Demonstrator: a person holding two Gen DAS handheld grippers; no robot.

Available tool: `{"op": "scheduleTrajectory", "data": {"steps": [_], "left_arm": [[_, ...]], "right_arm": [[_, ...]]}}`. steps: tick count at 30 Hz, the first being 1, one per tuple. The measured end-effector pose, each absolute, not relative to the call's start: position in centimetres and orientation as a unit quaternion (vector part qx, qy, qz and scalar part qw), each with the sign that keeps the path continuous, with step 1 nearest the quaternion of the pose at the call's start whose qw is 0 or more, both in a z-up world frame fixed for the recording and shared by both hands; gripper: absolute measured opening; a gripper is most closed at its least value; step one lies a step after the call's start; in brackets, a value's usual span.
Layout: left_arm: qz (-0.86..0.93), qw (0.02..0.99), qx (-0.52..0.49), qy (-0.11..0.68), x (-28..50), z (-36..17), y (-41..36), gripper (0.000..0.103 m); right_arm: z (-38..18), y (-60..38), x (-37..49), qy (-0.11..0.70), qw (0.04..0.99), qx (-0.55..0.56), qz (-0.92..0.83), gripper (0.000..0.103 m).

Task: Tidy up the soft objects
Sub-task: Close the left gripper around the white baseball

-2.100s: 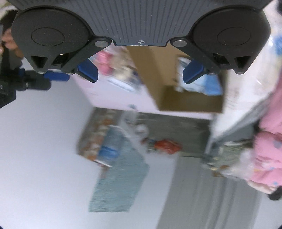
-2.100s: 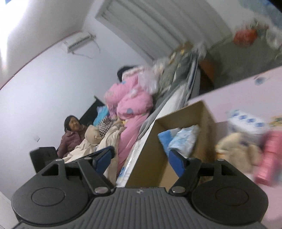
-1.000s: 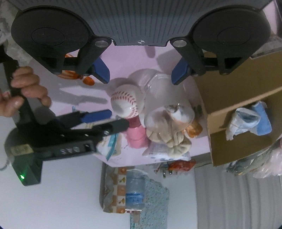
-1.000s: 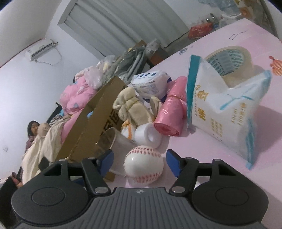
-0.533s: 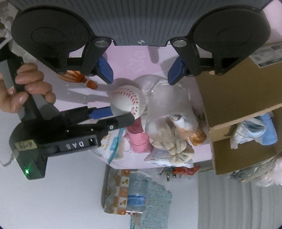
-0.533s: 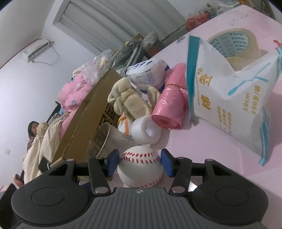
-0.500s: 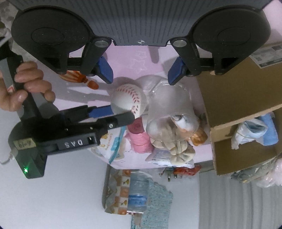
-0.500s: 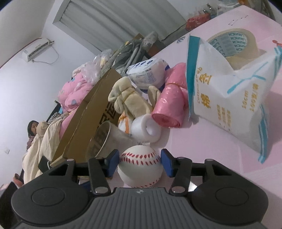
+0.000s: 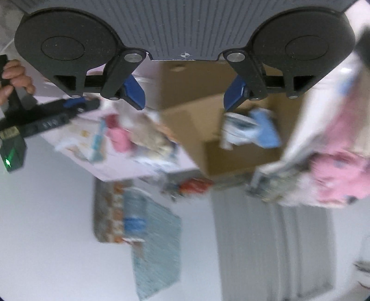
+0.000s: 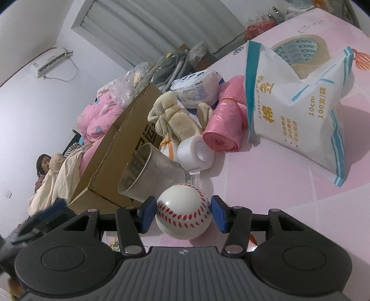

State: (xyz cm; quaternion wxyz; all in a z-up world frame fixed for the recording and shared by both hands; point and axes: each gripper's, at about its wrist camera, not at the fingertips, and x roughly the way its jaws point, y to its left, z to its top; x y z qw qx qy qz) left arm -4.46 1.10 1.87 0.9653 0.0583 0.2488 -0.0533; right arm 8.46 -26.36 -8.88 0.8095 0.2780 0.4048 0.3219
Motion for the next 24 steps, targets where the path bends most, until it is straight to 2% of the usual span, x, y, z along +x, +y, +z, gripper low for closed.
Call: {"op": "scheduleTrajectory", "data": {"steps": [4, 9, 24], "left_arm": [[-0.003, 0.972, 0.072, 0.223, -7.1, 4.4, 3.4, 0.081], [-0.025, 0.969, 0.057, 0.240, -8.3, 5.1, 3.1, 0.084], [-0.183, 0.909, 0.098, 0.362, 0.8, -4.8, -5.1, 0.083]], "right_arm": [[-9.0, -26.5, 8.4, 0.404, 0.808, 0.282, 0.322, 0.059], [-9.0, -26.6, 8.5, 0.403, 0.808, 0.285, 0.323, 0.059], [-9.7, -27.5, 8.6, 0.431, 0.780, 0.312, 0.330, 0.059]]}}
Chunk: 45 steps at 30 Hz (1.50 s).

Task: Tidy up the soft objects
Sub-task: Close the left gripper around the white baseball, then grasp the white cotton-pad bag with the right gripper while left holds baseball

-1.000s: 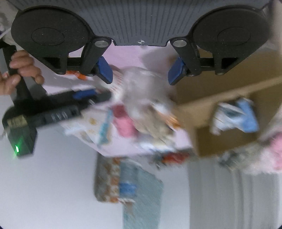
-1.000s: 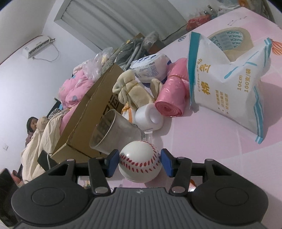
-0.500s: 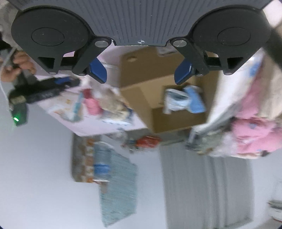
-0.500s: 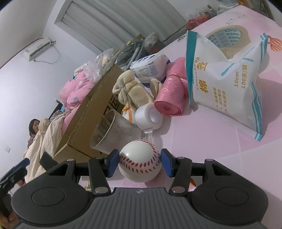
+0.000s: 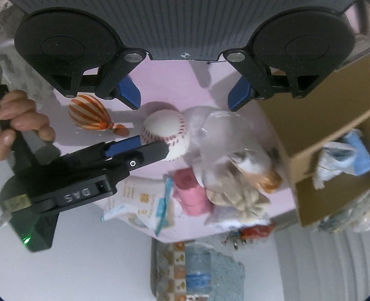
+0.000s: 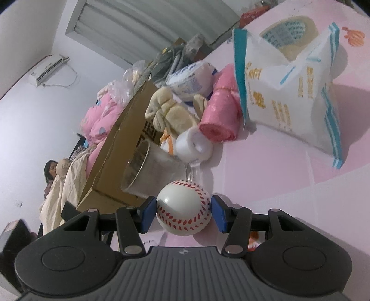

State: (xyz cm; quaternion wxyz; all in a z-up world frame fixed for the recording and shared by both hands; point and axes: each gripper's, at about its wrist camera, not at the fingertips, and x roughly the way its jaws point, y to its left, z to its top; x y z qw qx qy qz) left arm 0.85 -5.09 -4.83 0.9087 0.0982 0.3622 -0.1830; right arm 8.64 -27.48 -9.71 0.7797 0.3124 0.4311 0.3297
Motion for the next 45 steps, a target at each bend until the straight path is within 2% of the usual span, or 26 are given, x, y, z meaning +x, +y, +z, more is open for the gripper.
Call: {"op": "scheduleTrajectory", "data": {"steps": [10, 18, 23, 27, 32, 36, 38, 41, 45], "left_arm": [[-0.189, 0.896, 0.092, 0.390, 2.7, -6.6, -6.0, 0.078], [-0.189, 0.896, 0.088, 0.392, 2.5, -6.6, -6.3, 0.074], [-0.190, 0.893, 0.087, 0.399, 2.4, -7.0, -6.2, 0.069], [-0.189, 0.890, 0.082, 0.407, 2.6, -7.4, -5.9, 0.060], [-0.185, 0.891, 0.073, 0.407, 3.0, -7.4, -5.6, 0.060], [-0.178, 0.893, 0.064, 0.408, 3.1, -7.4, -5.2, 0.059], [-0.176, 0.894, 0.056, 0.409, 3.1, -7.3, -4.9, 0.059], [-0.172, 0.893, 0.043, 0.413, 3.2, -7.2, -4.4, 0.059], [-0.166, 0.893, 0.021, 0.419, 3.5, -7.1, -3.9, 0.059]], "right_arm": [[-8.5, -27.3, 7.9, 0.424, 0.795, 0.281, 0.330, 0.059], [-9.7, -26.6, 8.2, 0.441, 0.771, 0.306, 0.341, 0.059], [-9.9, -25.8, 7.7, 0.448, 0.756, 0.315, 0.359, 0.059], [-10.1, -25.4, 7.3, 0.450, 0.746, 0.323, 0.370, 0.059], [-7.7, -28.0, 6.5, 0.390, 0.809, 0.298, 0.322, 0.059], [-4.7, -30.9, 5.1, 0.300, 0.886, 0.258, 0.242, 0.071], [-3.8, -32.1, 4.8, 0.262, 0.913, 0.243, 0.198, 0.072], [-4.1, -33.6, 6.1, 0.244, 0.927, 0.237, 0.158, 0.072], [-6.2, -34.6, 9.2, 0.274, 0.915, 0.259, 0.141, 0.072]]}}
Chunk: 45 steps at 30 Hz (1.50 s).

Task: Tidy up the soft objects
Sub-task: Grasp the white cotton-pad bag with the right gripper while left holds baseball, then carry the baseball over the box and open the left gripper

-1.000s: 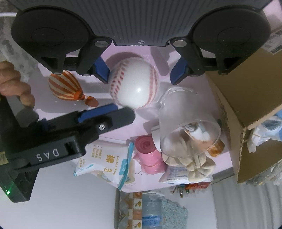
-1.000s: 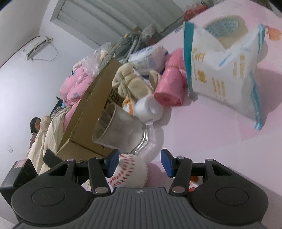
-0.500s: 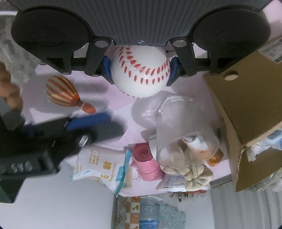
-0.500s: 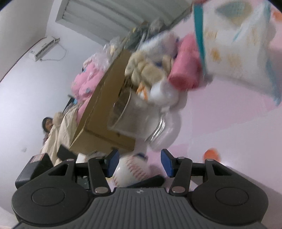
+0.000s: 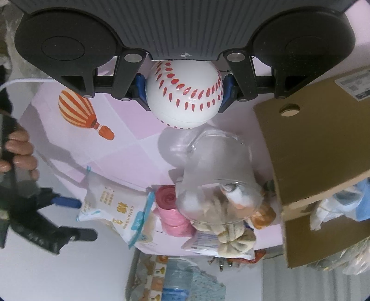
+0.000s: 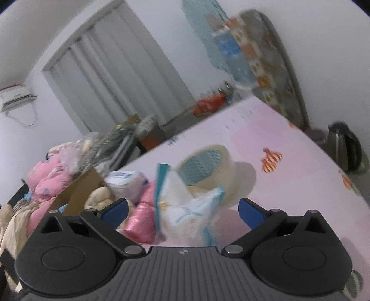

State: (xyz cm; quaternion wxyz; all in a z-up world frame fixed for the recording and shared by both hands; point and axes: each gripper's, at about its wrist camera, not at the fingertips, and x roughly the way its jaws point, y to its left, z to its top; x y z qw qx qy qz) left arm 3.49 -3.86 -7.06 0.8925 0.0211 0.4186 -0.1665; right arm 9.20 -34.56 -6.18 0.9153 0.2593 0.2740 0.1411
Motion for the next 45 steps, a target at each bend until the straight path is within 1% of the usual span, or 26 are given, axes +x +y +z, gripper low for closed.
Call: {"op": "scheduleTrajectory", "data": {"steps": [3, 7, 9, 13, 18, 26, 30, 34, 36, 38, 42, 45], "left_arm": [[-0.161, 0.893, 0.014, 0.420, 3.7, -7.0, -3.5, 0.058], [-0.158, 0.896, 0.006, 0.414, 3.6, -6.9, -3.3, 0.058], [-0.161, 0.899, 0.001, 0.408, 3.4, -6.6, -3.2, 0.058], [-0.166, 0.904, -0.003, 0.395, 2.8, -5.8, -2.9, 0.058], [-0.174, 0.910, -0.019, 0.376, 1.1, -4.2, -2.0, 0.058], [-0.185, 0.929, -0.069, 0.312, -3.0, 1.7, 1.8, 0.058], [-0.175, 0.944, -0.101, 0.261, -3.6, 5.3, 4.9, 0.058], [-0.133, 0.959, -0.104, 0.230, -1.9, 7.1, 7.1, 0.058], [-0.107, 0.960, -0.109, 0.235, 0.2, 7.2, 7.7, 0.058], [-0.077, 0.959, -0.109, 0.250, 2.7, 6.7, 8.2, 0.058], [-0.036, 0.943, -0.123, 0.308, 8.7, 4.4, 9.2, 0.058], [-0.030, 0.919, -0.153, 0.363, 13.1, 2.3, 10.0, 0.058]], "right_arm": [[-7.8, -34.5, 10.8, 0.287, 0.904, 0.272, 0.163, 0.072], [-9.0, -33.8, 11.9, 0.316, 0.893, 0.270, 0.175, 0.054], [-9.0, -33.4, 11.4, 0.321, 0.892, 0.263, 0.180, 0.051], [-7.9, -33.0, 8.6, 0.313, 0.905, 0.236, 0.163, 0.050], [-5.4, -33.2, 5.0, 0.282, 0.921, 0.223, 0.148, 0.050], [0.9, -32.3, 0.2, 0.204, 0.941, 0.209, 0.170, 0.050], [4.4, -29.6, 0.1, 0.170, 0.941, 0.194, 0.220, 0.050], [7.2, -25.8, 2.5, 0.156, 0.927, 0.189, 0.283, 0.050], [8.3, -23.3, 4.8, 0.159, 0.920, 0.185, 0.307, 0.050], [8.8, -20.8, 7.7, 0.182, 0.905, 0.191, 0.335, 0.050], [8.7, -15.0, 14.4, 0.247, 0.885, 0.180, 0.350, 0.050], [8.2, -10.7, 19.4, 0.300, 0.876, 0.164, 0.339, 0.050]]}}
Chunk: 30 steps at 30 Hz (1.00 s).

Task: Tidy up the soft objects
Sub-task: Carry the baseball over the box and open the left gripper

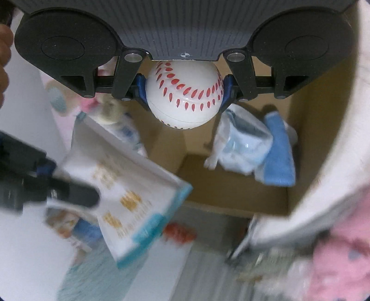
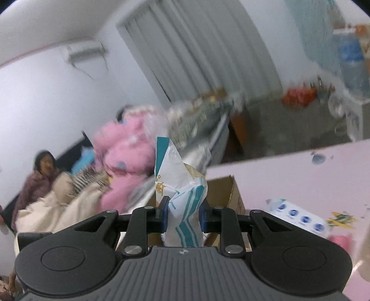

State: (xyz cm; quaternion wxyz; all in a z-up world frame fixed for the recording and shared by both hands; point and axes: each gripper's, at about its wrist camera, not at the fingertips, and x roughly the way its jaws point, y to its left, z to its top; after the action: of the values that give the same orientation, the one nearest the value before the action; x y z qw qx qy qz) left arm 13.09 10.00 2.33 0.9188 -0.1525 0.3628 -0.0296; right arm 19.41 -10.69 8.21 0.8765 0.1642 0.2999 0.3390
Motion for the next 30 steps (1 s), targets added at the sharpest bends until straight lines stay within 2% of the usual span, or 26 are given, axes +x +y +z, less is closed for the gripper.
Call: {"op": "scheduleTrajectory", "data": {"steps": [8, 13, 24, 30], "left_arm": [[-0.015, 0.855, -0.225, 0.467, 20.5, -2.2, 12.2, 0.059], [0.012, 0.834, -0.223, 0.504, 22.0, -2.9, 12.3, 0.059], [0.016, 0.834, -0.214, 0.509, 23.6, -2.9, 12.0, 0.061], [0.023, 0.841, -0.214, 0.496, 22.3, -2.6, 12.1, 0.070]], "right_arm": [[6.7, -3.8, 23.7, 0.339, 0.885, 0.110, 0.299, 0.050], [6.0, -3.0, 24.9, 0.347, 0.885, 0.103, 0.292, 0.050], [5.6, -3.3, 25.5, 0.351, 0.886, 0.109, 0.283, 0.050], [6.1, -3.7, 25.4, 0.347, 0.889, 0.101, 0.280, 0.050]]}}
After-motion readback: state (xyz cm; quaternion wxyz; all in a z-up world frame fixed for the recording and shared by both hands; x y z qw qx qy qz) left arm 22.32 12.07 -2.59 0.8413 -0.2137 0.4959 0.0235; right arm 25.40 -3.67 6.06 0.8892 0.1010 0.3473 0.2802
